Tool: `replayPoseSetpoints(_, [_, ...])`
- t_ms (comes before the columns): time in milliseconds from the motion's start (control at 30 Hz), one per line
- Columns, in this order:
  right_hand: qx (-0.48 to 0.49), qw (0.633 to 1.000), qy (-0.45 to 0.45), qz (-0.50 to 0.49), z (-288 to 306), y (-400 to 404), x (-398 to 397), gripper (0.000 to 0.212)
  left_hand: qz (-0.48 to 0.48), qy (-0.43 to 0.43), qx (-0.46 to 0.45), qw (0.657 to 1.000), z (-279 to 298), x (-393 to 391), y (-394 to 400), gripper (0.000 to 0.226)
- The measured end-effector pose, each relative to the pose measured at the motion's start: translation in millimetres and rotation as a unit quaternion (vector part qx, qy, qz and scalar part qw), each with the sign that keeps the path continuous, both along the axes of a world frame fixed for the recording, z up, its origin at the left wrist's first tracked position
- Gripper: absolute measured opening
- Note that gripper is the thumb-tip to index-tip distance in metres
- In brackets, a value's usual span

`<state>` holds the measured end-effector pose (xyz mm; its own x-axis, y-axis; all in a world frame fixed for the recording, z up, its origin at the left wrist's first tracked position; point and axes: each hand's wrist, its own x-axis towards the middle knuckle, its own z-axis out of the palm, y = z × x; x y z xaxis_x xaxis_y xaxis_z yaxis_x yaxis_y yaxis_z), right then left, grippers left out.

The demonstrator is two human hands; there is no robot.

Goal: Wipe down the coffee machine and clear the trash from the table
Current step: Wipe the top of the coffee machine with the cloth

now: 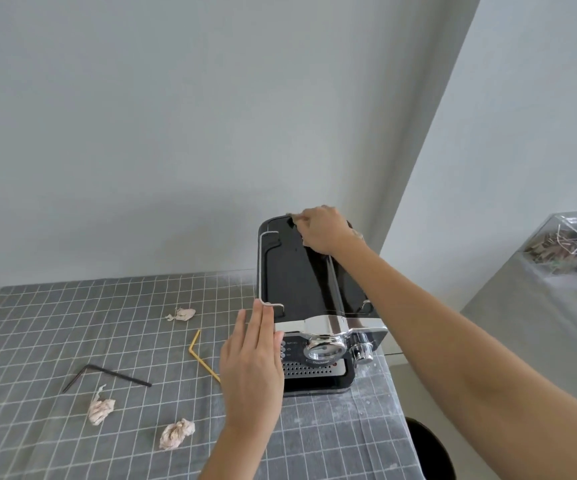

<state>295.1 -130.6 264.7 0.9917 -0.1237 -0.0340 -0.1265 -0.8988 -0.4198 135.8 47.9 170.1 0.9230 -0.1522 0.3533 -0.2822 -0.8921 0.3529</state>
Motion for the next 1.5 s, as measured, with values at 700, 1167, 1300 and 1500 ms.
replayPoseSetpoints(700, [-0.018,0.998,-0.051,0.015,-1,18,-33,0.031,0.014,-0.025,0.002,1.000,-4,-2,-1,0.045])
replayPoseSetpoints(1167, [-0.088,0.992,-0.078,-0.034,-39,64,-184,0.030,0.036,-0.023,0.004,0.999,-6,0,5,0.048])
replayPoseSetpoints(1300, [0.062,0.985,-0.160,0.007,-53,37,-243,0.043,0.027,-0.024,0.000,0.999,-4,-18,2,0.047])
replayPoseSetpoints(1500, [0.102,0.992,-0.063,0.040,-122,-11,-286,0.035,0.009,-0.018,-0.076,0.997,0,-2,-1,0.045])
